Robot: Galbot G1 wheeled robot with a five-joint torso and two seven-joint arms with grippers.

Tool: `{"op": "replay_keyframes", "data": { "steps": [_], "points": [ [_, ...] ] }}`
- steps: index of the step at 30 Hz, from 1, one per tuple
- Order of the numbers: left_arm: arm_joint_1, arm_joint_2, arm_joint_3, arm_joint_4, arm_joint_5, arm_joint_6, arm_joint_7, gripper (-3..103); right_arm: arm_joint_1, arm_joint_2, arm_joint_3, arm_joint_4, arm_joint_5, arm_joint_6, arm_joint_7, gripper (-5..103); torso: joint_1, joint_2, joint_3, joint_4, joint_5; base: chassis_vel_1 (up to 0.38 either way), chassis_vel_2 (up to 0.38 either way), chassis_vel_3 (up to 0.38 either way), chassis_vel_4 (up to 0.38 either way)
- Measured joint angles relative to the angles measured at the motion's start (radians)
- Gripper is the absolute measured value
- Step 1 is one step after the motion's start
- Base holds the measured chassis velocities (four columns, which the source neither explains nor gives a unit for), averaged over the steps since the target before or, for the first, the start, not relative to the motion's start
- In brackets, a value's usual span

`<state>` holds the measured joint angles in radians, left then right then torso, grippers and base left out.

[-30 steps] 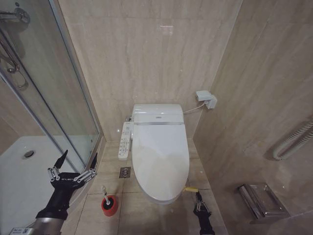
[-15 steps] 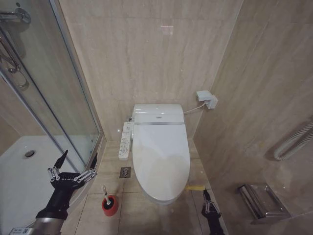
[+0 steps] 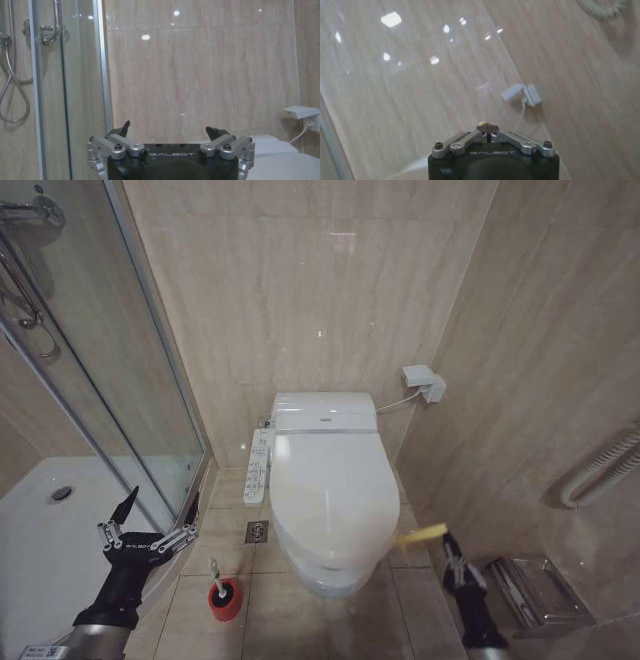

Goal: Open the toilet lid, clean the toilet bowl with a toilet brush, close the toilet lid, and flush.

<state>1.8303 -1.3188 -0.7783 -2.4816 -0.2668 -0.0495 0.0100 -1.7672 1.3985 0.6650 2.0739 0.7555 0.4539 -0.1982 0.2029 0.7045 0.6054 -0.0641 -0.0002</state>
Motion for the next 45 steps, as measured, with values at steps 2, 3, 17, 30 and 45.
{"op": "replay_keyframes", "data": {
  "steps": [2, 3, 17, 30, 45],
  "points": [
    [0.0, 0.0, 0.0, 0.0, 0.0, 0.0, 0.0, 100, 0.02, -0.001, 0.013, 0.068, 0.029, -0.059, 0.032, 0, 0.0, 0.0, 0.0, 0.0002, 0.0, 0.0, 0.0, 0.0, 0.0],
    [0.0, 0.0, 0.0, 0.0, 0.0, 0.0, 0.0, 100, 0.02, -0.001, 0.013, 0.068, 0.029, -0.059, 0.032, 0, 0.0, 0.0, 0.0, 0.0002, 0.0, 0.0, 0.0, 0.0, 0.0],
    [0.0, 0.0, 0.0, 0.0, 0.0, 0.0, 0.0, 100, 0.414, -0.058, -0.049, 0.182, 0.058, -0.258, 0.257, 0, 0.0, 0.0, 0.0, -0.0001, 0.0001, 0.0, 0.0, 0.0, 0.0],
    [0.0, 0.0, 0.0, 0.0, 0.0, 0.0, 0.0, 100, 0.713, -0.128, -0.104, 0.067, 0.136, -0.306, 0.344, 0, 0.0, 0.0, 0.0, 0.0, 0.0001, 0.0, 0.0, 0.0, 0.0],
    [0.0, 0.0, 0.0, 0.0, 0.0, 0.0, 0.0, 100, 1.211, -0.085, -0.275, -0.376, 0.026, -0.277, 0.337, 0, 0.0, 0.0, 0.0, 0.0, -0.0001, 0.0, 0.0, 0.0, 0.0]
  ]
}}
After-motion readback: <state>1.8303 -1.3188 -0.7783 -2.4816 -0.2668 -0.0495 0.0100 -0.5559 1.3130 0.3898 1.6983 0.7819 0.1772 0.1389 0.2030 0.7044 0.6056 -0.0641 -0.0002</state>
